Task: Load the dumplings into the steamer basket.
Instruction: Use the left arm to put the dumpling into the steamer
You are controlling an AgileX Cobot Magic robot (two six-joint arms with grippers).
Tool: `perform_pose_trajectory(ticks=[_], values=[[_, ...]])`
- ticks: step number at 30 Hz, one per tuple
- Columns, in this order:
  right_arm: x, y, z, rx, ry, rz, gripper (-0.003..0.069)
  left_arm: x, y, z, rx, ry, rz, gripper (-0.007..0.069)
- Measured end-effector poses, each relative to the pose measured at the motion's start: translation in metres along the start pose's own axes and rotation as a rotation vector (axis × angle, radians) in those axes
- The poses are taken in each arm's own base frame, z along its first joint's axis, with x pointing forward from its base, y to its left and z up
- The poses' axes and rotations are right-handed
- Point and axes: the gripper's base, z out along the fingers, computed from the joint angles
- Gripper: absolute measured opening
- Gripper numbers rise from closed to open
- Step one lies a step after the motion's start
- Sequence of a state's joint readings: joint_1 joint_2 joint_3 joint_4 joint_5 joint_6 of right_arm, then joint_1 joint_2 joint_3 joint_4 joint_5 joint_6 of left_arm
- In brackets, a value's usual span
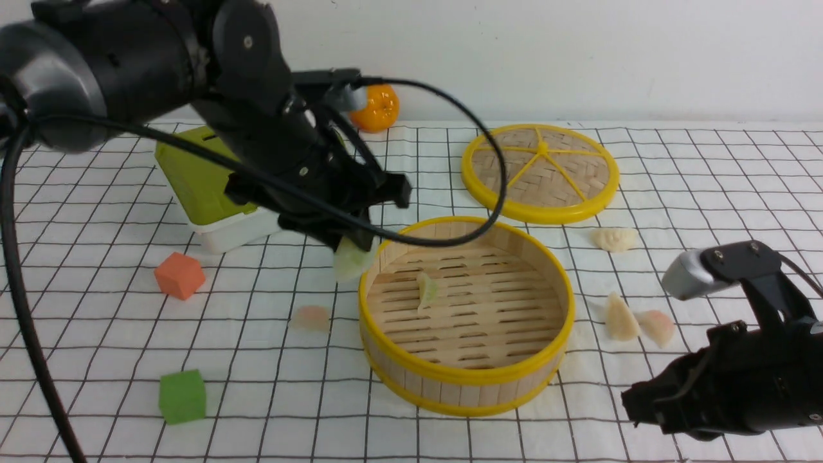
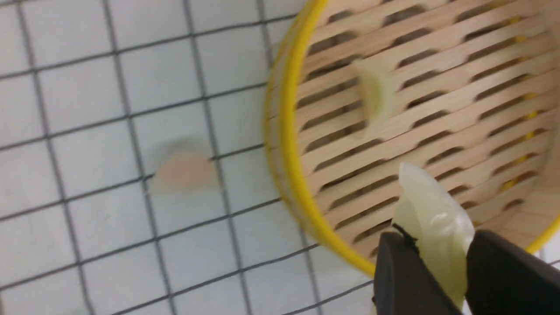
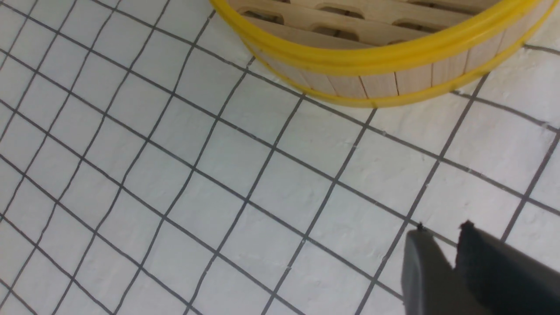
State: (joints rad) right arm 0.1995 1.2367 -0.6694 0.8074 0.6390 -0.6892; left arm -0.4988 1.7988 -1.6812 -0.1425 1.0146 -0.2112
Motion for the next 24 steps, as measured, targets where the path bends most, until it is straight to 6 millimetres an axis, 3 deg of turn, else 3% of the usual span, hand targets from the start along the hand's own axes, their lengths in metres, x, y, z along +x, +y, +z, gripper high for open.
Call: perform_pose_trajectory(ticks=[2, 5, 8, 11, 12, 14, 17, 24], values=[[0.000, 0.000, 0.000, 0.001, -0.001, 0.000, 0.0118, -0.005, -0.011, 0.000, 0.019, -0.008, 0.016, 0.0183], [0.000, 0.000, 0.000, 0.000, 0.000, 0.000, 0.0122, -0.015, -0.046, 0.035, 0.051, 0.018, 0.038, 0.0183], [0.001, 0.001, 0.000, -0.007, 0.008, 0.000, 0.0124, -0.021, -0.062, 0.077, 0.039, 0.046, 0.008, 0.0183], [0.002, 0.002, 0.000, -0.018, 0.022, 0.000, 0.0125, -0.024, -0.064, 0.114, -0.011, 0.058, -0.043, 0.0183], [0.002, 0.002, 0.000, -0.018, 0.022, 0.000, 0.0125, -0.024, -0.064, 0.114, -0.014, 0.056, -0.041, 0.0183], [0.002, 0.002, 0.000, -0.020, 0.025, -0.001, 0.0125, -0.024, -0.059, 0.138, -0.067, 0.069, -0.091, 0.0183], [0.002, 0.002, 0.000, -0.020, 0.026, -0.002, 0.0127, -0.023, -0.054, 0.150, -0.100, 0.074, -0.115, 0.0183], [0.002, 0.002, 0.000, -0.020, 0.026, -0.002, 0.0132, -0.025, -0.053, 0.149, -0.121, 0.055, -0.174, 0.0183]])
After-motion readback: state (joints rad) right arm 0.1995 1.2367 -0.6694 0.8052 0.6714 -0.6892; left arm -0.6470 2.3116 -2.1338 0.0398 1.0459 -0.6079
